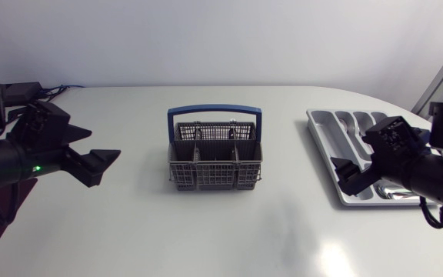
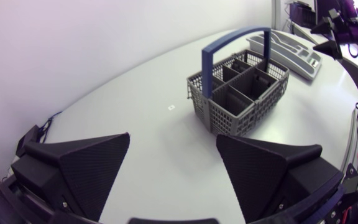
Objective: Unload the cutlery basket into the drawer organizer.
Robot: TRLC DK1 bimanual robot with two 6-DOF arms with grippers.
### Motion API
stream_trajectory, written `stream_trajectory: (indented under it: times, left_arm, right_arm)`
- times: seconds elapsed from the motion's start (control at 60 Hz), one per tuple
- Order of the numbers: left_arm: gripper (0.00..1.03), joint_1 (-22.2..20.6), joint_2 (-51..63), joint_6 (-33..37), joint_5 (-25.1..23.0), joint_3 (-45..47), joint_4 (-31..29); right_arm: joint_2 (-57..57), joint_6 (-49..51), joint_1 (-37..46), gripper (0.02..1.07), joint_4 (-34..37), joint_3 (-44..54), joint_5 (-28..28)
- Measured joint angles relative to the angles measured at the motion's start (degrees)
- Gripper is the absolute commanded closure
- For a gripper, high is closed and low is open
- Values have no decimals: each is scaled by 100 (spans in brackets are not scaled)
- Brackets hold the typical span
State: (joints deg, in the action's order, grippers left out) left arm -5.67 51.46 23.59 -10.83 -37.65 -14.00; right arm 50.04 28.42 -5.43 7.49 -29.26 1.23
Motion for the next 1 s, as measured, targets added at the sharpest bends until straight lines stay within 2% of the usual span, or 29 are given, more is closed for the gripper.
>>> stream_trajectory:
  times: [0.133, 0.3, 0.417, 0.583, 1.0]
  left_arm:
    - [4, -122, -568, -404, 334, 289, 251]
    - [4, -238, -922, -459, 382, 581, 354]
    - [4, -236, -1410, -691, 387, 909, 671]
    - [4, -162, -2111, -951, 409, 1270, 855]
    - [6, 177, -3458, -1582, 699, 2337, 1019]
  right_arm:
    - [-739, -153, 55, 7, -44, 280, -24]
    - [-1241, -179, 116, 7, -48, 496, -44]
    - [-1589, -302, 140, 7, -44, 754, -72]
    - [-2092, -476, 144, 7, -46, 1049, -354]
    - [-3480, -1469, 317, 7, -337, 1888, -289]
